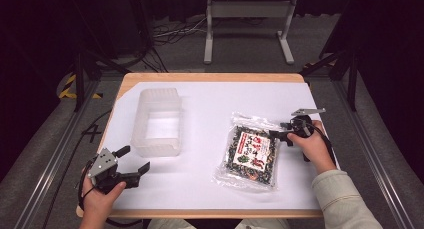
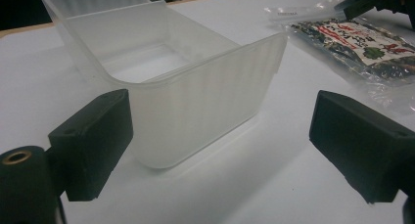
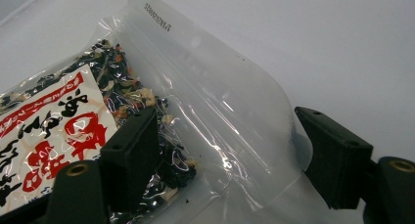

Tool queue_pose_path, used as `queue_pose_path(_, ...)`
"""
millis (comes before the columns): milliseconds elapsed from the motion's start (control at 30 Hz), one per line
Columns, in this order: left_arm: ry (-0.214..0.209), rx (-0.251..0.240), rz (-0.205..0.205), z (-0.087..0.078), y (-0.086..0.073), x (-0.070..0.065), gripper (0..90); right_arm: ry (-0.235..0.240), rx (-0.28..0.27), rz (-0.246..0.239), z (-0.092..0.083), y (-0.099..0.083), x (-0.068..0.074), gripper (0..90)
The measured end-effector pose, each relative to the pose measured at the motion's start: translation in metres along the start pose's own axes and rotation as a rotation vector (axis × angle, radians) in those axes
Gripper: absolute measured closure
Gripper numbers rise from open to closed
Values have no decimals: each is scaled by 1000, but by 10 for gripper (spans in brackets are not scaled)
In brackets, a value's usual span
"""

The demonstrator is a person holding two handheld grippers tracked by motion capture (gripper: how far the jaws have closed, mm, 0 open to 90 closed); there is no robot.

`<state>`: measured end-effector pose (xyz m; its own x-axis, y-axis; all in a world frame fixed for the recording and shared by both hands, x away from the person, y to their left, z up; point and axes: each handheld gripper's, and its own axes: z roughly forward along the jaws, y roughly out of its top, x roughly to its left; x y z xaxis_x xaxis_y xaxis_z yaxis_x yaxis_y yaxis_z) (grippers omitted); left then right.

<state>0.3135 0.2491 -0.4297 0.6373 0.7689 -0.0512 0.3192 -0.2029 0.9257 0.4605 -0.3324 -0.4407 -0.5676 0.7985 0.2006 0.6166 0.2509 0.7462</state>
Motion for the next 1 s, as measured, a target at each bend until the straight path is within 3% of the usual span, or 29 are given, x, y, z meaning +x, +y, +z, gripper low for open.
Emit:
queue_pose_path(300,4,3,3,1,0,0,102,43,9,23,-1,0,-1,373)
queue_pose_path(633,2,2,4,1,0,0,104,58,25,19,-3,0,0,537)
queue_pose_path(733,3,0,-1,0,0,0,104,57,22,20,-6,1,-1,680)
queue_pose_path(900,5,-6,-4,0,0,1,104,71,26,17,-8,1,-3,778)
queue_pose_path(1000,3,-7,-5,0,0,1,102,54,16,6,-10,2,-2,846)
